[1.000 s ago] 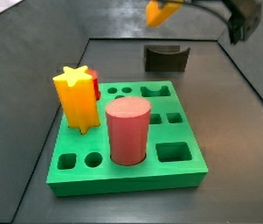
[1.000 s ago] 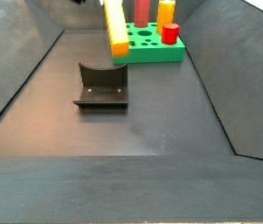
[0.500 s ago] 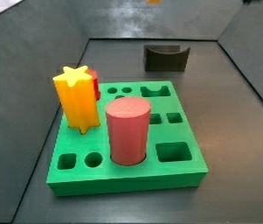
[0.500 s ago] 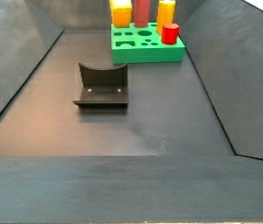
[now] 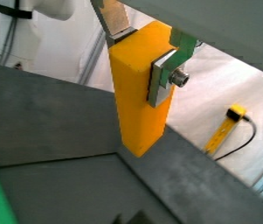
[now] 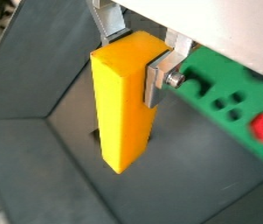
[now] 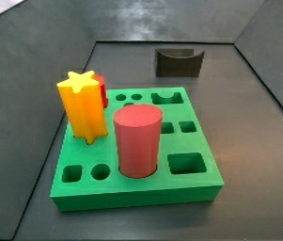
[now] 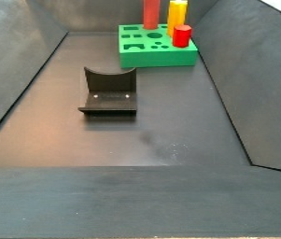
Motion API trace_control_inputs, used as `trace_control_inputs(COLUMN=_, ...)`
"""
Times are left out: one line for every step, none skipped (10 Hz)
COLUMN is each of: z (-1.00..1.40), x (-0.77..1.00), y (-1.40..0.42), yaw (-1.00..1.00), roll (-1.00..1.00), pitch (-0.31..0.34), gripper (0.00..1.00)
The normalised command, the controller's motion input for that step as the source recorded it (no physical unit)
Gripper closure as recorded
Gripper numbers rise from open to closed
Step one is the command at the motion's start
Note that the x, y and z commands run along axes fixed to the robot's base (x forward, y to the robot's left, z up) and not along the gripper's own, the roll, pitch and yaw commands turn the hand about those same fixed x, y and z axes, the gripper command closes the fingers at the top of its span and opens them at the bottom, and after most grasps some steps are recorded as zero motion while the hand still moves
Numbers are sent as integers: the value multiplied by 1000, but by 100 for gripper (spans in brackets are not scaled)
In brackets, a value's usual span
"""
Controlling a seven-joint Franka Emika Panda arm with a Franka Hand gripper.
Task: Pick up the rectangle object. Move up. Place the rectangle object on the fixture. Regrasp the rectangle object. Move to above the board. Insert the rectangle object.
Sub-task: Move to above the board.
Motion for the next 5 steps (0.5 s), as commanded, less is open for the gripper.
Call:
trace_control_inputs(z=432, x=-726, y=-888, yaw=-170, roll=-1000, pitch=-123, gripper=100)
trace_control_inputs(z=296, x=-520, y=-561, yaw=-177, roll=-1000, pitch=-124, gripper=100)
trace_control_inputs(z=120, x=-281, y=-222, yaw=-180, roll=-1000, pitch=-109, gripper=100)
trace_control_inputs(z=72, x=-192, y=-113, yaw=-183, roll=-1000, pitch=-103, gripper=100)
trace_control_inputs(z=51, x=-152, y=-50, yaw=-186, roll=-1000, pitch=-103, gripper=100)
